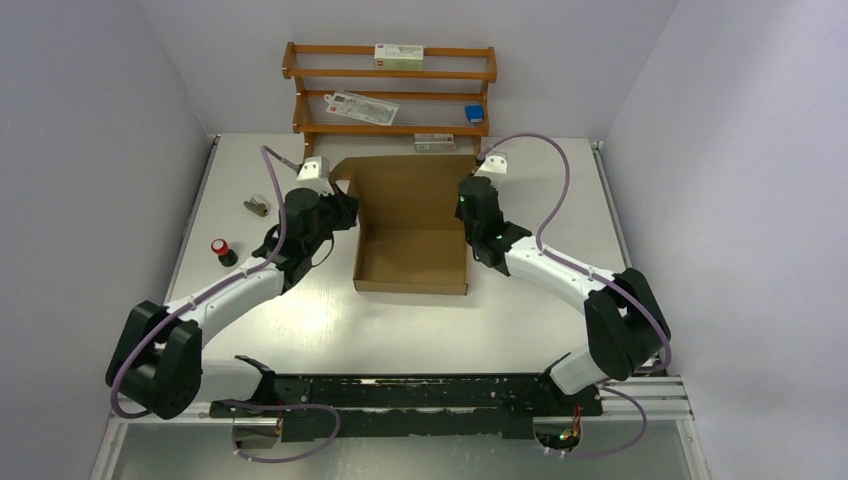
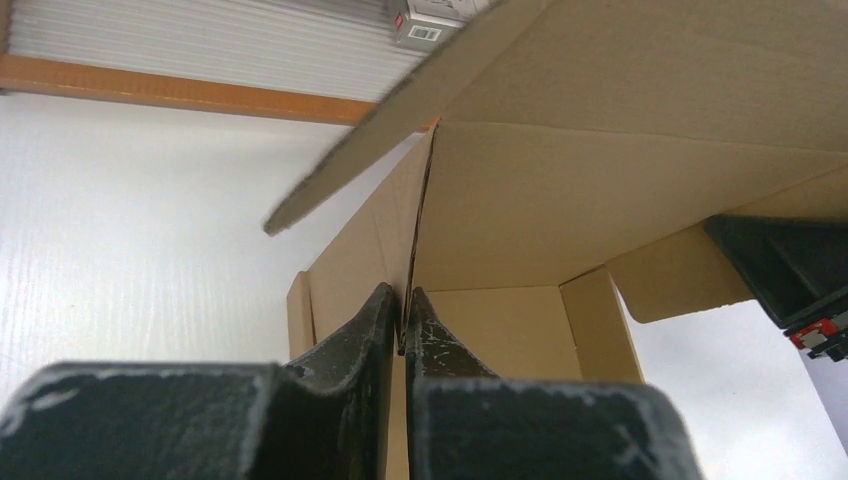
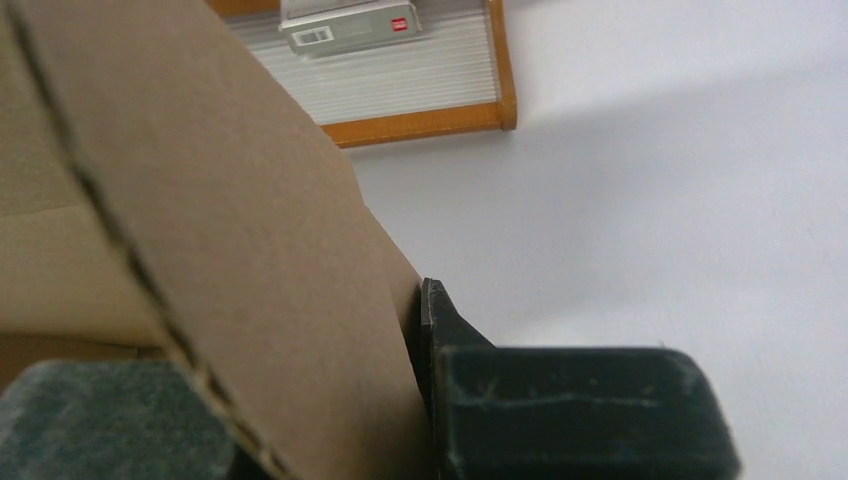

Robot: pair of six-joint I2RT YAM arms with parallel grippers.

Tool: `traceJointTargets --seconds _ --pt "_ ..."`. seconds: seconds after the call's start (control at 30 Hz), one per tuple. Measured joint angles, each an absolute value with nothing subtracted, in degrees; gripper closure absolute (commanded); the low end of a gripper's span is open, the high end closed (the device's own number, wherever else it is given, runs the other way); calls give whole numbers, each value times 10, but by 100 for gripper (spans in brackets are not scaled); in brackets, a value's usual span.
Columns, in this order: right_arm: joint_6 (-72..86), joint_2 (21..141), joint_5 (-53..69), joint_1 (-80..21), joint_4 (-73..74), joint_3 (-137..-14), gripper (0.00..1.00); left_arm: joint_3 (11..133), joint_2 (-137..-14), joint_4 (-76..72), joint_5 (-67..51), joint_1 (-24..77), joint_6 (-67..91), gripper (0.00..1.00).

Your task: Fold the paper box

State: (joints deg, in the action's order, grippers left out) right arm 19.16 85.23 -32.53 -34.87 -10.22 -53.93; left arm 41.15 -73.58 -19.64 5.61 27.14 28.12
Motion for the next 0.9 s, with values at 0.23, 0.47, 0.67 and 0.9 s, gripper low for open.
traceJointTargets --seconds 0.23,0.47,0.67,0.9 --pt "248 873 -385 -362 -83 -548 87 415 -751 -214 62 276 314 93" --pt "273 882 -431 -378 -93 -546 87 415 -755 -218 63 276 343 93" --pt "279 883 -455 -387 -140 -518 86 415 -758 -222 65 276 346 93" --pt "276 866 -443 -397 -177 -463 79 398 -746 -221 73 282 313 91"
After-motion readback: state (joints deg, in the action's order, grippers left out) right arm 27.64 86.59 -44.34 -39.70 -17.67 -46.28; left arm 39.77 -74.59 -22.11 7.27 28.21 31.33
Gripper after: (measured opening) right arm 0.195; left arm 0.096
